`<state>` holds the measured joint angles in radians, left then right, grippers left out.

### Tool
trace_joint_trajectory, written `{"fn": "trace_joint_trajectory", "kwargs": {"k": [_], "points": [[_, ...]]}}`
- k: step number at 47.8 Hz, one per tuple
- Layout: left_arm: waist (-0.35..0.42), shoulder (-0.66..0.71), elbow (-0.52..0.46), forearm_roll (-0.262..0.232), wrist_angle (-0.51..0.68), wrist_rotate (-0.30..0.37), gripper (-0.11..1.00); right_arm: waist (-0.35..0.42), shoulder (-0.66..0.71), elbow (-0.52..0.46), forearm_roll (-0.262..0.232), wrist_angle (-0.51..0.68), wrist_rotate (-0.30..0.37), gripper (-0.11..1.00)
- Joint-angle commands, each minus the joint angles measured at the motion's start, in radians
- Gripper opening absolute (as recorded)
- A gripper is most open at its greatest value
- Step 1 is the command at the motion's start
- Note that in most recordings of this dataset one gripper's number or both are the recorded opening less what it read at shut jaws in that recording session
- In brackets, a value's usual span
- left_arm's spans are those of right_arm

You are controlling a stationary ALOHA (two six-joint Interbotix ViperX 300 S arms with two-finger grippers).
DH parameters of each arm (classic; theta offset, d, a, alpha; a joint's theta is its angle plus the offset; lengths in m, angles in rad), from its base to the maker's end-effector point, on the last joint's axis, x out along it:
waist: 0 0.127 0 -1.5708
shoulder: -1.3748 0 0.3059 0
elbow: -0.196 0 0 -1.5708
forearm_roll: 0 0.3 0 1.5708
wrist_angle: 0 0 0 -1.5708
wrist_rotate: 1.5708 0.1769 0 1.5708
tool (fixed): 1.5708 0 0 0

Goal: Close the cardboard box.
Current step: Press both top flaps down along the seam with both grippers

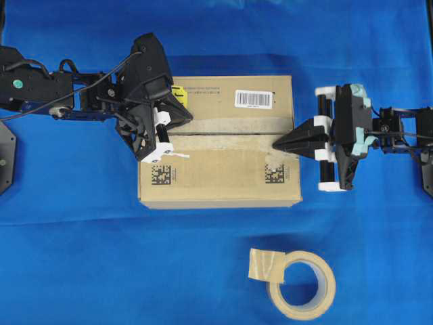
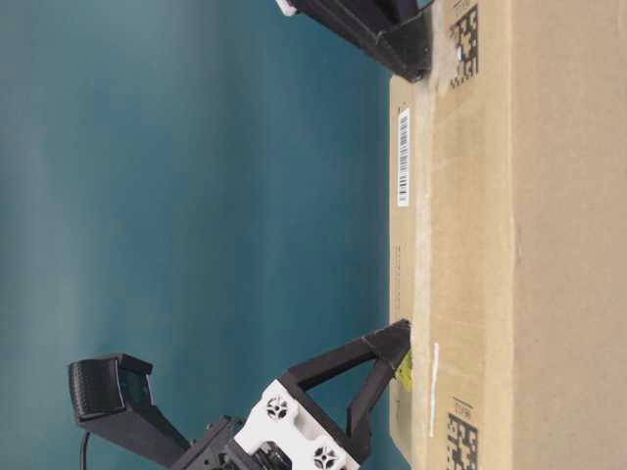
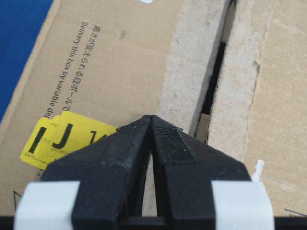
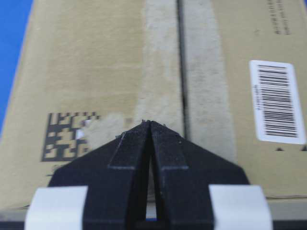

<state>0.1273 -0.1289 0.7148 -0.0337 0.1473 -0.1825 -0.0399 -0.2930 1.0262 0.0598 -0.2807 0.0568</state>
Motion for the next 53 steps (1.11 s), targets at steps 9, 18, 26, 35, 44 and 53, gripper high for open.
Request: {"fn": "trace_joint_trajectory", "kwargs": {"k": [9,18,26,35,44,53], "points": [[-0.008,-0.015,-0.003,0.000,-0.014,0.002,0.01,-0.029,-0.003,-0.020,-0.003,-0.011,-0.005,0.00],[-0.009,-0.015,-0.005,-0.002,-0.014,0.002,0.01,-0.037,-0.003,-0.014,-0.003,-0.011,-0.005,0.00],[-0.012,-0.015,-0.003,-0.002,-0.014,0.002,0.01,-0.044,-0.002,-0.008,-0.002,-0.003,-0.005,0.00],[-0.015,-0.018,0.000,-0.002,-0.017,0.003,0.01,-0.048,0.006,0.000,-0.002,-0.002,-0.003,0.00],[-0.017,-0.034,0.026,0.000,-0.078,0.012,0.00,-0.048,0.026,0.000,-0.002,0.006,-0.003,0.00],[-0.017,-0.084,0.094,0.002,-0.216,0.020,0.01,-0.048,0.029,0.000,0.000,0.005,-0.003,0.00]]}}
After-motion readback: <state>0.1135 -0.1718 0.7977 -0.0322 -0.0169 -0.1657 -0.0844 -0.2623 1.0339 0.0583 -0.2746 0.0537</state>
